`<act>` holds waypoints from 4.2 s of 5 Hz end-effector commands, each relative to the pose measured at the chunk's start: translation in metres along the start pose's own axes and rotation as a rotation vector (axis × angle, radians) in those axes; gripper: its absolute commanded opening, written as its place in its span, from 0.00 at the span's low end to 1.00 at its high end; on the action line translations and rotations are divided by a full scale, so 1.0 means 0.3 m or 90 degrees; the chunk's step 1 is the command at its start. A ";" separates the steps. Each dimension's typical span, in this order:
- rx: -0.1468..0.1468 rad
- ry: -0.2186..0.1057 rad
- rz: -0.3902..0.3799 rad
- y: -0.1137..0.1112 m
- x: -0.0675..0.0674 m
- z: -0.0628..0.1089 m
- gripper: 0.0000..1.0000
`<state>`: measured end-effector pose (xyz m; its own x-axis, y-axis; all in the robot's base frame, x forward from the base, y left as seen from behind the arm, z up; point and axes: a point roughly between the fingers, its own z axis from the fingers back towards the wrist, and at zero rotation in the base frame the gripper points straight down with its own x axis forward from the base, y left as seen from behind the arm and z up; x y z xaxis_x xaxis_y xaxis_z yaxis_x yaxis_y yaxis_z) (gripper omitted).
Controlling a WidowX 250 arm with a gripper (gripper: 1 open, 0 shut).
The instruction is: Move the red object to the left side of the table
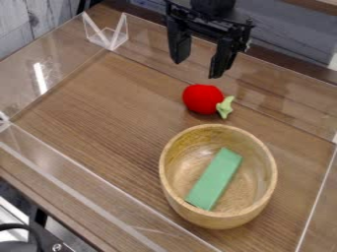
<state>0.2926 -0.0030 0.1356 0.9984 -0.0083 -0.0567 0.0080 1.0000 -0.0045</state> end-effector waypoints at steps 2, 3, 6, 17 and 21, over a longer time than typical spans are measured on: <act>-0.008 0.008 0.081 -0.046 0.044 -0.091 1.00; -0.009 0.014 0.111 -0.035 0.060 -0.138 1.00; -0.019 -0.008 0.162 -0.032 0.069 -0.107 0.00; -0.069 -0.142 0.194 0.030 0.067 -0.039 0.00; -0.061 -0.135 0.178 -0.010 0.075 -0.155 1.00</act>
<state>0.3082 -0.0056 0.0765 0.9555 0.2771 0.1012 -0.2669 0.9582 -0.1032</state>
